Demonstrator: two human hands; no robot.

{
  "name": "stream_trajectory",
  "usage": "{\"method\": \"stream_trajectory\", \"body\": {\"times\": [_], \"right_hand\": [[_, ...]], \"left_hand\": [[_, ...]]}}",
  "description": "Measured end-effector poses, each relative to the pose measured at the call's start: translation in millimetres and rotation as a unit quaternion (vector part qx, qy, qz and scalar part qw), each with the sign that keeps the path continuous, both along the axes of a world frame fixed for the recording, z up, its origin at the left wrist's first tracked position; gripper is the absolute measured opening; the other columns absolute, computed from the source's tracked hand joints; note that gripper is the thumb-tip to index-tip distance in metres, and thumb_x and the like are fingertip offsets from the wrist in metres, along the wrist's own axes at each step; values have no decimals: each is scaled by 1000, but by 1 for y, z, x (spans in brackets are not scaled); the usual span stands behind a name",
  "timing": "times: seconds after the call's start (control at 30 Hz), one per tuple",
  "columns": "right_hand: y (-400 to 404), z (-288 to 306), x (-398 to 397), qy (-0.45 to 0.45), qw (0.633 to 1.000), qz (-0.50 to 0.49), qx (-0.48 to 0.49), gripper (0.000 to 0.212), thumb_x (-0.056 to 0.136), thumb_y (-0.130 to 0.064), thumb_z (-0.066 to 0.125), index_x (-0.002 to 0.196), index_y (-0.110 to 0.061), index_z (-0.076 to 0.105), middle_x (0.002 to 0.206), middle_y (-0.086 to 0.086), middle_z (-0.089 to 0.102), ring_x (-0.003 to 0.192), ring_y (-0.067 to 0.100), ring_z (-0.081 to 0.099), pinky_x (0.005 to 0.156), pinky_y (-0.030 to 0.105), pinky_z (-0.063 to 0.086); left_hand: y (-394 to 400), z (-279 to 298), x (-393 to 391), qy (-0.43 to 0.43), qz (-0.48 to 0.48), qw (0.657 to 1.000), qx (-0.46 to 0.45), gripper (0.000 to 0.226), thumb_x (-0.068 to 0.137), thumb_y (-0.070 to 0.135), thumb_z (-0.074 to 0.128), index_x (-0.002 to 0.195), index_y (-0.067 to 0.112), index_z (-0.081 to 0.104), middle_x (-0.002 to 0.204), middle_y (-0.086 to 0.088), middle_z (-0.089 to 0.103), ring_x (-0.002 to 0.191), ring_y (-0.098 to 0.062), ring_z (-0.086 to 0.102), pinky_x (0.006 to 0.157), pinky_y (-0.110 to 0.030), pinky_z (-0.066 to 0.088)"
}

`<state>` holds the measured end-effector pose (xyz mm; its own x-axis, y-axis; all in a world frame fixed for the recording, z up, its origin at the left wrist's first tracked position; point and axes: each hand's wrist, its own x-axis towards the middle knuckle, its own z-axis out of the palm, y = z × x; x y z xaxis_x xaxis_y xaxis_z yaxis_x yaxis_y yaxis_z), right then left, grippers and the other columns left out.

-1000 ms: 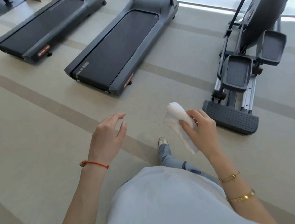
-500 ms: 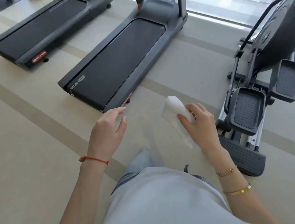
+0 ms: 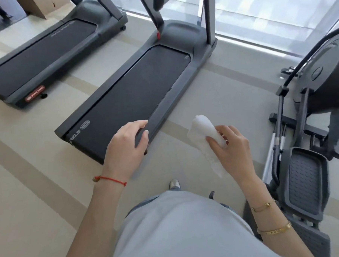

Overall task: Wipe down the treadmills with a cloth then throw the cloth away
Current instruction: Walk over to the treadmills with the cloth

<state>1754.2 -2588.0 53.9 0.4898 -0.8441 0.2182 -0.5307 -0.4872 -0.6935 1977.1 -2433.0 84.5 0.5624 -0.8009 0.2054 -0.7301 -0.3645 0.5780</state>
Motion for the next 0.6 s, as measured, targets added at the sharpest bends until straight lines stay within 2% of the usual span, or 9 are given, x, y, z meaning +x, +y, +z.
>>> {"method": "stream_trajectory", "body": {"times": [0.07, 0.3, 0.6], "right_hand": [[-38, 5, 28, 0, 1000, -6, -8, 15, 87, -24, 68, 99, -17, 64, 90, -3, 59, 70, 15, 53, 60, 25, 40], [-148, 13, 107, -11, 1000, -3, 4, 15, 88, -24, 67, 100, -16, 64, 93, -1, 60, 74, 20, 55, 66, 33, 46], [-301, 8, 186, -23, 999, 24, 6, 13, 87, -23, 68, 98, -17, 64, 90, -2, 59, 72, 18, 53, 65, 32, 44]], "left_hand": [[-36, 6, 28, -8, -1, 1000, -4, 29, 97, 23, 54, 125, 18, 63, 119, 5, 67, 111, -12, 62, 98, -31, 50], [-146, 16, 97, -13, -4, 1000, 15, 30, 98, 25, 52, 126, 19, 62, 122, 4, 66, 114, -12, 61, 100, -32, 50], [-291, 9, 159, -7, 28, 999, 23, 30, 98, 25, 53, 127, 20, 62, 122, 7, 66, 113, -9, 60, 95, -20, 43]]}}
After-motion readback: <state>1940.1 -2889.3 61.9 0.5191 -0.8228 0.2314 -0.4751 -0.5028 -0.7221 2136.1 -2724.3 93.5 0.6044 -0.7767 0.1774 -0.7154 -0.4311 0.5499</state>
